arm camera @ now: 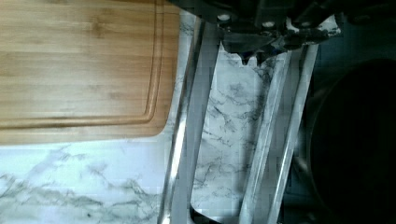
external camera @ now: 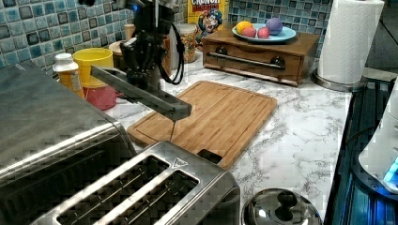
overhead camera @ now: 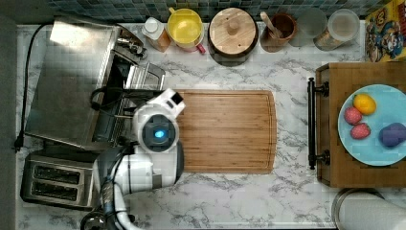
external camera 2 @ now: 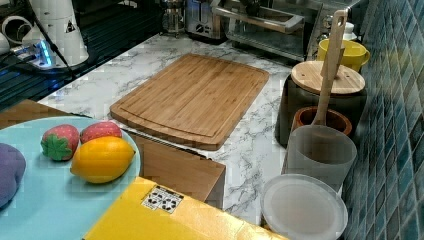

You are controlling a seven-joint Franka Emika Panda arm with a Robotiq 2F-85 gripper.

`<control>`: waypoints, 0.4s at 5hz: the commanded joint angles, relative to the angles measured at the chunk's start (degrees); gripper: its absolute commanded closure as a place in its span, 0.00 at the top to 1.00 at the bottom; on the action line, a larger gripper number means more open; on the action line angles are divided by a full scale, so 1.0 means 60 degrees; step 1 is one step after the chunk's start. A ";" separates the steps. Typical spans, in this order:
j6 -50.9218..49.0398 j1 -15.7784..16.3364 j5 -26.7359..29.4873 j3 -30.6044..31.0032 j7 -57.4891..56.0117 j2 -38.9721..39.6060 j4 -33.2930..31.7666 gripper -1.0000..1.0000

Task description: Close the oven.

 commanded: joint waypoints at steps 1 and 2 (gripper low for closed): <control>-0.0896 0.0786 -0.4592 0.1600 0.4637 -0.0775 0.3383 0.00; -0.3215 0.0909 -0.6724 0.2502 0.6360 -0.0106 0.4966 0.00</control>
